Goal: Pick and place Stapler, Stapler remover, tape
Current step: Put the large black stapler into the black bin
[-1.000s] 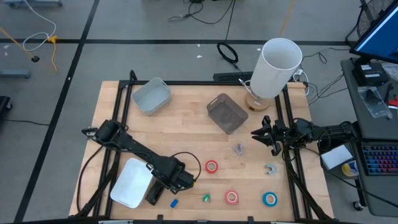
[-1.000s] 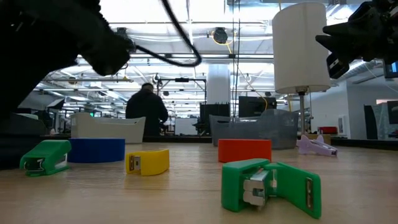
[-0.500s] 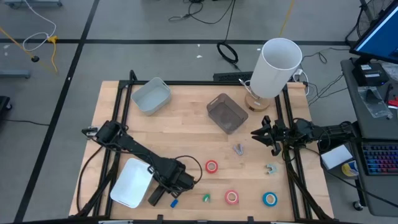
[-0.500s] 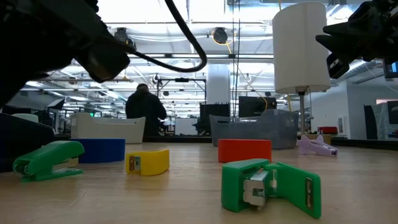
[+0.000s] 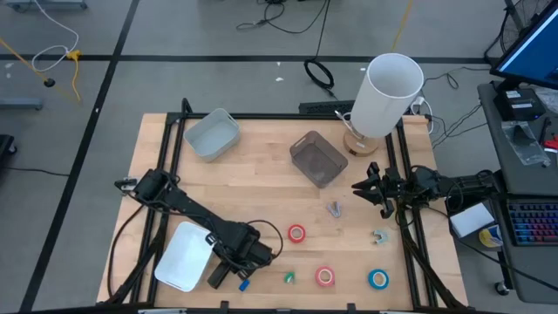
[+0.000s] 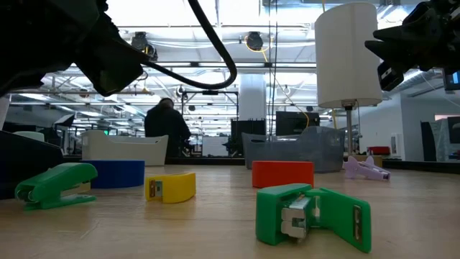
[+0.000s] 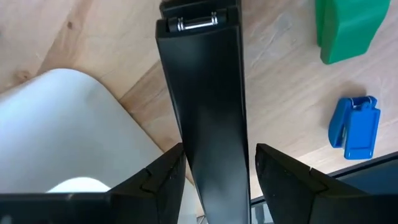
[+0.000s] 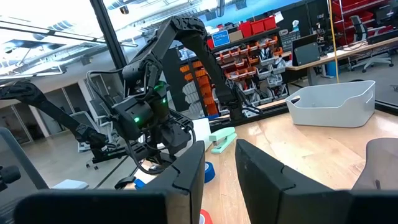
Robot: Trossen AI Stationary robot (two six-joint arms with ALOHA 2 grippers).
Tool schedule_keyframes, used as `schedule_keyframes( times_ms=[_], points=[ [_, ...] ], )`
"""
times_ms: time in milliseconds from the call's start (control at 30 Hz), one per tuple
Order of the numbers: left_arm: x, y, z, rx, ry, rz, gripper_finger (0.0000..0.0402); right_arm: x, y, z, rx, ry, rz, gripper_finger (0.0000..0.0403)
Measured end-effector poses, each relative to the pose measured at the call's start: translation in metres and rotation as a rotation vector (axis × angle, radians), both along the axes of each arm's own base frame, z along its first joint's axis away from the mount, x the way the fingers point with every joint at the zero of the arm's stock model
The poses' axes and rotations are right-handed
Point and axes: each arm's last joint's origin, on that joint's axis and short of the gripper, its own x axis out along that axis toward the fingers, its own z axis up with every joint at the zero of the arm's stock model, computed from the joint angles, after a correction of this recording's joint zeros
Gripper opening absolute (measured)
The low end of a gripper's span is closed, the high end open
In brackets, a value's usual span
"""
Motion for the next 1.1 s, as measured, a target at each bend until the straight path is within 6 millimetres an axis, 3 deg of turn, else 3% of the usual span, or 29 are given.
schedule_keyframes(
  times_ms=[333,533,1100],
  points=[
    [0.0009,-0.0006,-0.0002,-0.002,-0.023,-0.021,0.0187,0.0,0.0,0.0,0.0,0.0,0.0,0.0084],
    [0.0011,-0.0006,0.0,-0.007,-0.031,-0.04,0.0131,0.0,0.0,0.0,0.0,0.0,0.0,0.0082],
    [0.001,0.0005,0.0058,0.0,-0.033,0.007,0.013,-0.0001,0.0,0.0005,0.053,-0.002,0.008,0.0082]
  ],
)
